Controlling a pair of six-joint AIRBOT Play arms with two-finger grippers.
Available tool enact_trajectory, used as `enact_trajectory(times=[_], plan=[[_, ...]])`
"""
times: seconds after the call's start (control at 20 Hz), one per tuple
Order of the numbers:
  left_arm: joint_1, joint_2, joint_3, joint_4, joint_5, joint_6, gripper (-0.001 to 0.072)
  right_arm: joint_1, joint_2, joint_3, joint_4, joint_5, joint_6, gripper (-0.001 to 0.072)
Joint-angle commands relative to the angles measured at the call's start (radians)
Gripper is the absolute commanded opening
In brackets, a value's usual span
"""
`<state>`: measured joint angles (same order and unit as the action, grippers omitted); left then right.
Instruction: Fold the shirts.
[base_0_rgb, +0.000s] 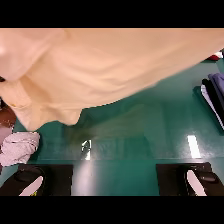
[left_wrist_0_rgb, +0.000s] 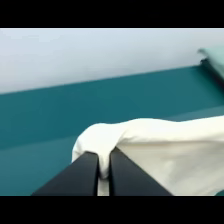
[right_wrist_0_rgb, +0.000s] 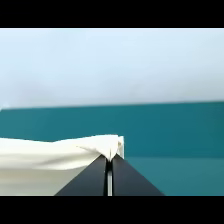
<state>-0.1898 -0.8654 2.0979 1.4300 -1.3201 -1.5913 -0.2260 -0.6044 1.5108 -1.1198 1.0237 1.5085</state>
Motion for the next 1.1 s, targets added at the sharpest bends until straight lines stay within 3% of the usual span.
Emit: enact_trajectory(times=[0.0, 0.1, 0.25, 0.45, 0.65, 0.9, 1.05], plan=[[0.001, -0.001, 0.092, -0.139, 0.021, 0.002, 0.0032, -0.128, 0.06, 0.078, -0.009, 0.041, 0.001, 0.0013], [0.001, -0.001, 0.092, -0.243, 0.048, 0.004, 0.0032, -0.219, 0.062, 0.126, -0.008, 0.098, 0.001, 0.0012], [0.001, -0.001, 0.091, -0.339, 0.041, 0.038, 0.0032, -0.373, -0.021, 0.265, -0.006, 0.304, 0.002, 0.0012], [0.001, -0.006, 0.063, -0.301, -0.016, 0.055, 0.0031, -0.458, -0.241, 0.459, 0.001, 0.537, 0.1, 0.0012], [0.001, -0.02, -0.186, -0.2, -0.09, 0.071, 0.0031, -0.363, -0.492, 0.563, -0.003, 0.761, 0.145, 0.0011], [0.001, -0.193, -0.378, -0.066, -0.019, 0.112, 0.0031, -0.078, -0.701, 0.366, -0.166, 0.717, 0.122, 0.0011], [0.001, -0.359, -0.382, -0.053, 0.089, 0.145, 0.0032, 0.092, -0.779, 0.242, -0.288, 0.453, 0.105, 0.0012]])
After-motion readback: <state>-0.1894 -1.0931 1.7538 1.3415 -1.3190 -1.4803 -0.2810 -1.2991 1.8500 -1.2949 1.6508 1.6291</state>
